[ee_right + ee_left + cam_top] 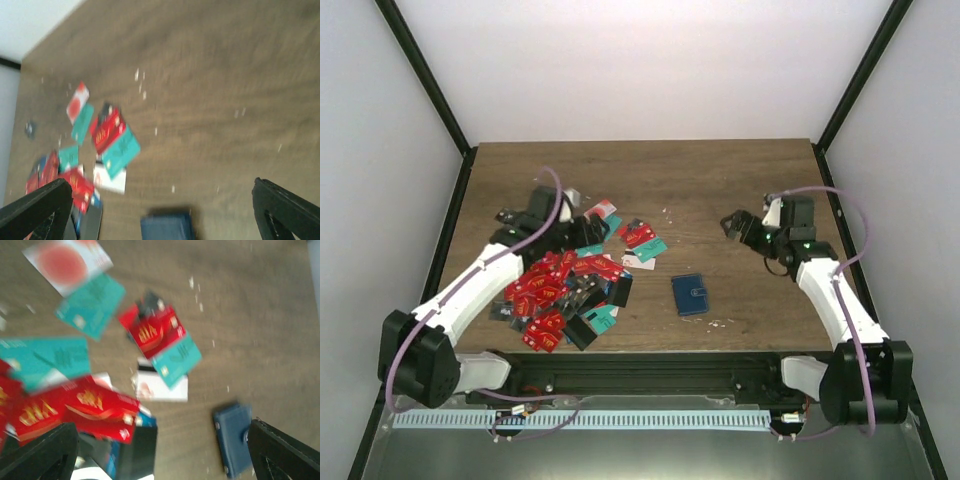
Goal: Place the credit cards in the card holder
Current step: Open the card holder at the center of the board.
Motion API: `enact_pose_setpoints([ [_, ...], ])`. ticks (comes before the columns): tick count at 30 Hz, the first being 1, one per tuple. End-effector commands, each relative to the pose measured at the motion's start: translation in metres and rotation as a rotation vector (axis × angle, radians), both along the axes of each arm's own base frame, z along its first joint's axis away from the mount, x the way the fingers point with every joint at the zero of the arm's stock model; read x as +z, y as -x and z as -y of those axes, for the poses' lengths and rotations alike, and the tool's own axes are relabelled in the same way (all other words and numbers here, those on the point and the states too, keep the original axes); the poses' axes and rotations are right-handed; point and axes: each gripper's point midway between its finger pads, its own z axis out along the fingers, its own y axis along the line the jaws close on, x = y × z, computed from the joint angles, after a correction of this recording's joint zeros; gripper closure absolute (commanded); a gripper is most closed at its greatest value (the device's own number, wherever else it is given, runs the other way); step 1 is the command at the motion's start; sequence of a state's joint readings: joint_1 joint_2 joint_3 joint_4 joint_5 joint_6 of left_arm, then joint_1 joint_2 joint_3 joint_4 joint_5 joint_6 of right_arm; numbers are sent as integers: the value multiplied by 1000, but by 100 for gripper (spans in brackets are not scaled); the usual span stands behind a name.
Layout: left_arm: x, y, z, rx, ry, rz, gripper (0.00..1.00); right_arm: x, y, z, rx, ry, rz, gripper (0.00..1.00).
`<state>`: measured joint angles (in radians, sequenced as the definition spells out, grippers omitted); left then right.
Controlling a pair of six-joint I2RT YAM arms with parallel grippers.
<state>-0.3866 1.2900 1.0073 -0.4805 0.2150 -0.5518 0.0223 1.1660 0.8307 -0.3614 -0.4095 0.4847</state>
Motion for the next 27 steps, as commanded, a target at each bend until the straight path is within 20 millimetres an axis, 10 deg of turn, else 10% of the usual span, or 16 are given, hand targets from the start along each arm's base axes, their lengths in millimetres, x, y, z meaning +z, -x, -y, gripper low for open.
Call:
enact_pose_setpoints([
  [1,-33,35,43,-86,29,-104,7,-24,46,-34,118,-94,-131,0],
  [13,-96,93,157,-400,50,-269,22,-92,100,-50,178,-96,-344,10],
  [27,-140,83,212,-491,84,-393,42,-142,121,-66,218,-57,-533,31],
])
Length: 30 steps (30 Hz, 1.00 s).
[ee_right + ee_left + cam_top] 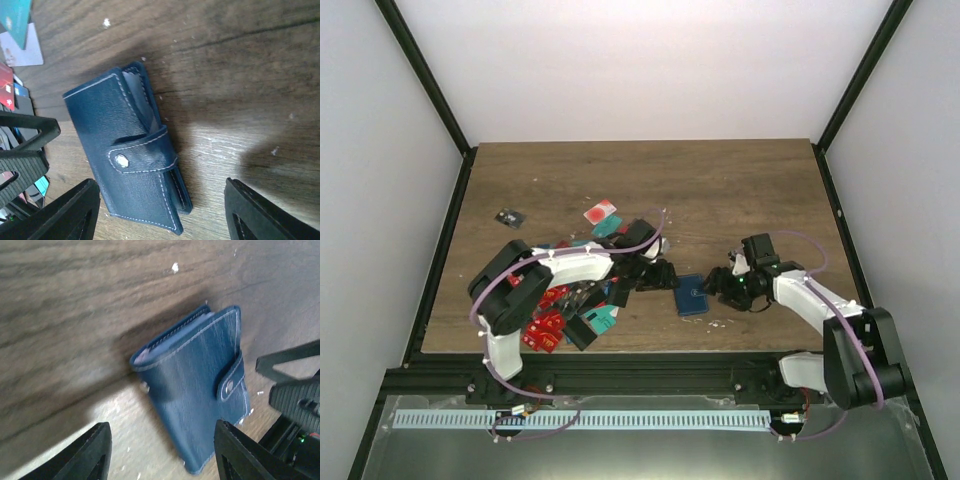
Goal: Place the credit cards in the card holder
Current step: Open the card holder at the center of the board.
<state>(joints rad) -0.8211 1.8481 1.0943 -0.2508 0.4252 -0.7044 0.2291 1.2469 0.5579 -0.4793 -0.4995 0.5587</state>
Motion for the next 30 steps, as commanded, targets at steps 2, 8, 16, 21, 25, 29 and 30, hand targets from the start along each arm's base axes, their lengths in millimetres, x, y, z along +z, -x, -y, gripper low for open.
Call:
enact_pose_setpoints([
  [2,-8,-5,23,-39,31,-31,45,-9,6,-7,21,-28,-36,37],
  [8,-25,1,26,-52,27,-51,57,-18,12,-14,37,-72,-70,45],
  [16,-17,-2,32,-78,52,-24,96,-21,15,-18,62,-94,-83,48],
  [21,14,-6,31,-76,64,20,96,-13,18,-18,81,-95,-76,39],
  [25,35,-9,26,-78,35,46,96,5,16,-22,88,-118,-43,25],
  [29,48,-12,18,-85,-31,62,96,23,9,-21,90,-109,-1,21],
  [30,51,-12,18,-91,-40,62,96,27,7,-21,89,-104,9,20],
])
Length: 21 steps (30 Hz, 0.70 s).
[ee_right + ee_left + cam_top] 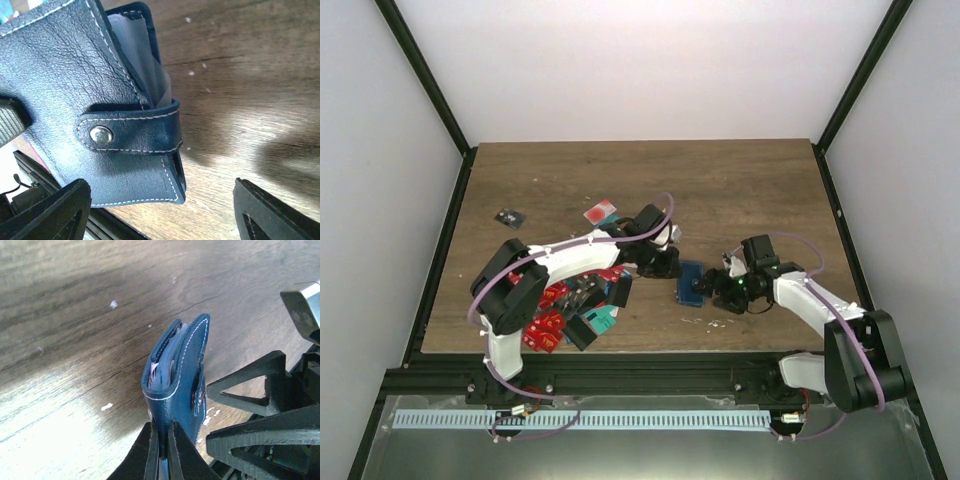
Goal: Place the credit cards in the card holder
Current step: Open the card holder at the center of the board.
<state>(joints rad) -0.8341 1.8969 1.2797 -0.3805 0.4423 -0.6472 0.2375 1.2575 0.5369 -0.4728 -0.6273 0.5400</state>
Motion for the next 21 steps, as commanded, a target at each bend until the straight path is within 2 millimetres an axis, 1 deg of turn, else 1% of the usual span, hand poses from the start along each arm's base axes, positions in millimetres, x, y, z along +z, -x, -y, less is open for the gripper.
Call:
enact_pose_setpoints([
  [1,26,-1,-7,-30,-57,37,96,28,-11,-3,13,6,63,20],
  [4,31,-2,-11,-42,-103,39,96,36,-16,-3,12,14,87,20],
  [5,36,-6,-10,-45,-113,48,96,38,-17,-4,13,13,91,20],
  [7,37,-9,-11,-52,-145,51,96,43,-19,-5,18,9,98,20],
  [10,46,-14,-11,-54,-169,69,96,53,-24,-7,24,5,121,20],
  [16,64,-25,-12,-73,-210,115,96,66,-36,-5,10,28,160,22],
  [21,82,-31,-11,-86,-225,139,96,85,-46,-6,19,32,223,23],
])
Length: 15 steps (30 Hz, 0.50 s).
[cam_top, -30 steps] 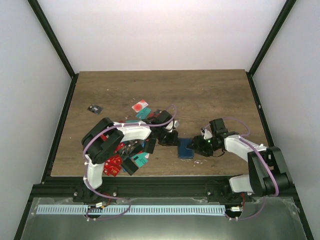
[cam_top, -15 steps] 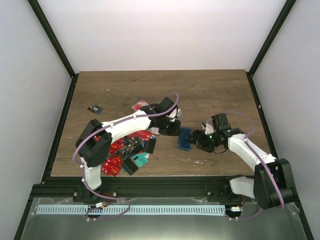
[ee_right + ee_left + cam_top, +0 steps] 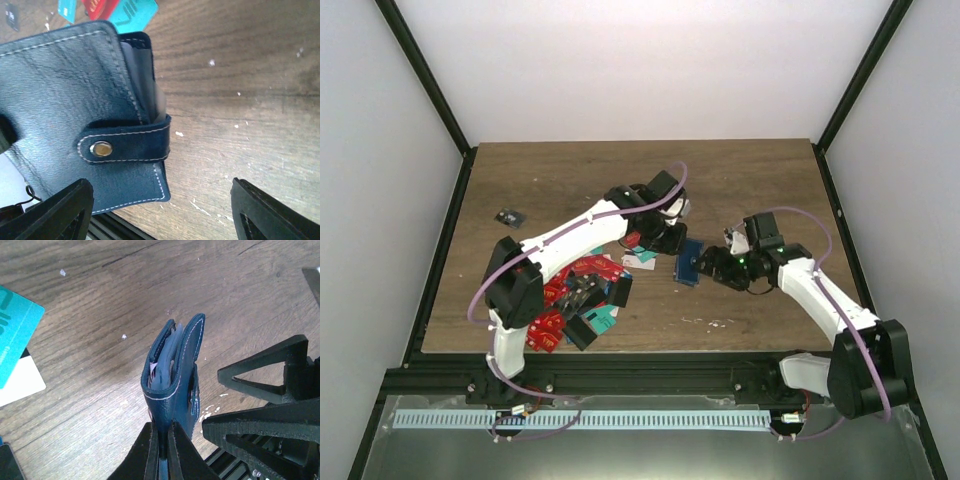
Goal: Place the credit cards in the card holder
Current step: Open the card holder at the center of the board.
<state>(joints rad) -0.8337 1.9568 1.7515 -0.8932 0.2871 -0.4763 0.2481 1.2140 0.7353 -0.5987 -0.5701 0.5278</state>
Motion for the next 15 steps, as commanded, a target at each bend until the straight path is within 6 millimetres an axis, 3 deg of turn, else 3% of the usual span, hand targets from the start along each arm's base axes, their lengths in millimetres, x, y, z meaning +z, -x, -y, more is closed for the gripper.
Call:
enact_pose_setpoints([
  [1,8,-2,-6,-25,-57,10,96,30,-13,-4,31,4,103,23],
  [10,28,-1,-5,-38,-40,22,96,54,-21,-15,91,-48,190,23],
  [15,33,-1,-3,-45,-31,20,96,57,-24,-18,107,-55,196,23],
])
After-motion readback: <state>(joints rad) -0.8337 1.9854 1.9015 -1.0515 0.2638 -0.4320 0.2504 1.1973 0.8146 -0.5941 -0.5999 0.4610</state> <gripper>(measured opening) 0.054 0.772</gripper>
